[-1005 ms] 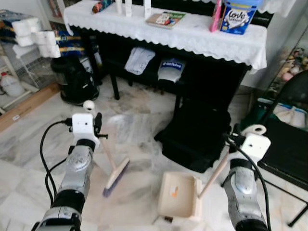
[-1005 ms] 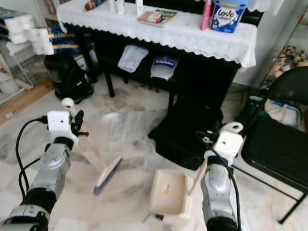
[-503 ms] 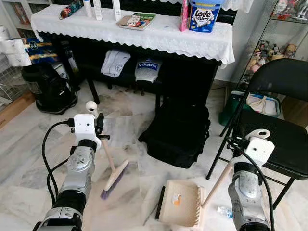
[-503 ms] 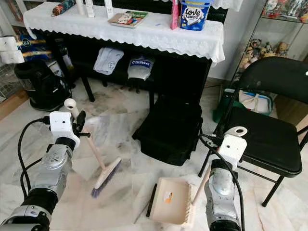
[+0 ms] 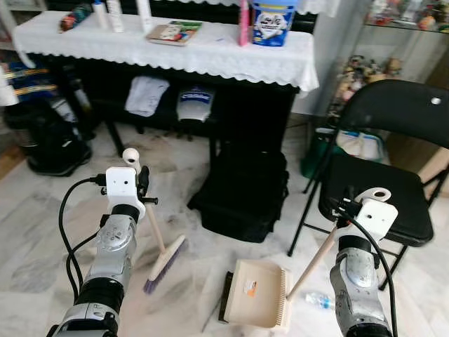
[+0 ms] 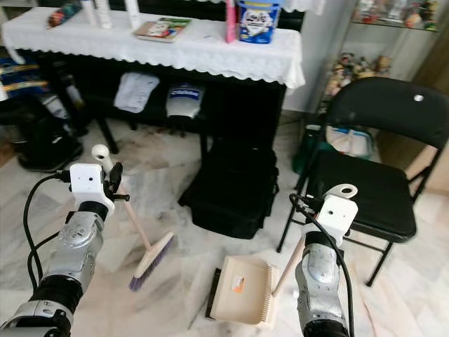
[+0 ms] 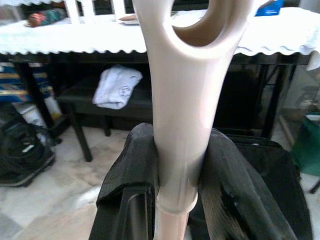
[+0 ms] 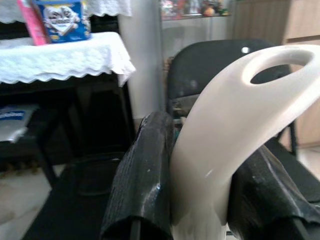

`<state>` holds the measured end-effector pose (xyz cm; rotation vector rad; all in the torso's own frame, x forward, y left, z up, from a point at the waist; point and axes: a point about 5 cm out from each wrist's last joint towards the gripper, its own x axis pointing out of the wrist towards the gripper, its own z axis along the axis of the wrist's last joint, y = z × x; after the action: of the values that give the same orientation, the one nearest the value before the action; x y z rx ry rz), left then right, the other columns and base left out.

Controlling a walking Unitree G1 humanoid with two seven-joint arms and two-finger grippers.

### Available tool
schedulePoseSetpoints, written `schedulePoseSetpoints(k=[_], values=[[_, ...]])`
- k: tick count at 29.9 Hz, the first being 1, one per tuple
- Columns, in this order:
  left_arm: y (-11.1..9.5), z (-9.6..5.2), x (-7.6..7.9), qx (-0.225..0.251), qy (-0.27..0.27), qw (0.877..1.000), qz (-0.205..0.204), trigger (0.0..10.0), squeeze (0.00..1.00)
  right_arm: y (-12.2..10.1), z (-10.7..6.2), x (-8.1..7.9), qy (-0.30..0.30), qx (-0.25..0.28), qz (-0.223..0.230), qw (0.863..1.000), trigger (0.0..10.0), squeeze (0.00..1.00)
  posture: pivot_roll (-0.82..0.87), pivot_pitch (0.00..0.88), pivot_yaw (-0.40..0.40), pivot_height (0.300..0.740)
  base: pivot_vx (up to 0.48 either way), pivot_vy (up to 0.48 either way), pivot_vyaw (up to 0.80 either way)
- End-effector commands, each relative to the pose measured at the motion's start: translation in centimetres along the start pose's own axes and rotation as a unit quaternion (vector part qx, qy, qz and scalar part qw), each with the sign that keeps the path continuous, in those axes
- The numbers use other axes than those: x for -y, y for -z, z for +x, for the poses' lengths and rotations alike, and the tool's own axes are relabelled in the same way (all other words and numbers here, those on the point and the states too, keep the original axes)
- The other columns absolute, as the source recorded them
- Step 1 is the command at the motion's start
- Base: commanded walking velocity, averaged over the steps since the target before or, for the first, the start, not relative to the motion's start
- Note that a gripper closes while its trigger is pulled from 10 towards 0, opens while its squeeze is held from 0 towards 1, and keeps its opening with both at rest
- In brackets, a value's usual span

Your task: Sweep floor

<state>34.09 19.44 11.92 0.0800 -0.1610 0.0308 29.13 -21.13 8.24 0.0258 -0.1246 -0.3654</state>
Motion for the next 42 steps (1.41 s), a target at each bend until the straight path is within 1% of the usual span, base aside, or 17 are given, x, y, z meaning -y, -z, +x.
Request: schedulePoseSetpoints(k=[1, 7, 8, 10, 16, 25, 34, 42], values=[[-0.6, 0.2, -0.3, 0.013, -0.002, 1.000, 0.004, 10.0, 0.00, -0.7, 0.3, -0.1, -0.002, 0.020, -0.004, 1.000, 10.0, 0.00, 0.03, 0.048, 0.007, 0.740, 0.000, 0.000, 0.00], [-0.5, 0.1, -0.2, 0.012, -0.001, 1.000, 0.003, 10.0, 0.00, -0.3, 0.0, 0.1, -0.001, 0.014, -0.008, 1.000, 10.0, 0.00, 0.02, 0.055, 0.008, 0.740, 0.000, 0.000, 0.00], [-0.4, 0.0, -0.1, 0.011, 0.000, 1.000, 0.003, 10.0, 0.00, 0.3, -0.3, 0.4, 0.001, 0.002, -0.014, 1.000, 10.0, 0.00, 0.02, 0.059, 0.009, 0.740, 0.000, 0.000, 0.00], [-0.4, 0.0, -0.1, 0.011, 0.001, 1.000, 0.003, 10.0, 0.00, 0.5, -0.3, 0.5, 0.001, -0.001, -0.015, 1.000, 10.0, 0.00, 0.02, 0.059, 0.009, 0.740, 0.000, 0.000, 0.00], [-0.3, -0.1, -0.2, 0.008, 0.005, 1.000, 0.006, 10.0, 0.00, 2.0, -0.9, 0.7, 0.005, -0.030, -0.028, 0.999, 10.0, 0.00, 0.03, 0.074, 0.021, 0.740, 0.000, 0.000, 0.00], [-0.4, -0.1, -0.1, 0.008, 0.011, 1.000, 0.007, 10.0, 0.00, 2.5, -0.5, 0.7, 0.007, -0.041, -0.034, 0.999, 10.0, 0.00, 0.03, 0.085, 0.030, 0.740, 0.000, 0.000, 0.00], [-0.4, -0.3, -0.3, 0.008, 0.011, 1.000, 0.010, 10.0, 0.00, 2.1, 0.2, 0.9, 0.008, -0.023, -0.041, 0.999, 10.0, 0.00, 0.03, 0.096, 0.031, 0.740, 0.000, 0.000, 0.00], [-0.4, -0.4, -0.3, 0.007, 0.012, 1.000, 0.010, 10.0, 0.00, 2.9, -0.2, 0.8, 0.002, -0.036, -0.050, 0.998, 10.0, 0.00, 0.04, 0.106, 0.030, 0.740, 0.000, 0.000, 0.00]])
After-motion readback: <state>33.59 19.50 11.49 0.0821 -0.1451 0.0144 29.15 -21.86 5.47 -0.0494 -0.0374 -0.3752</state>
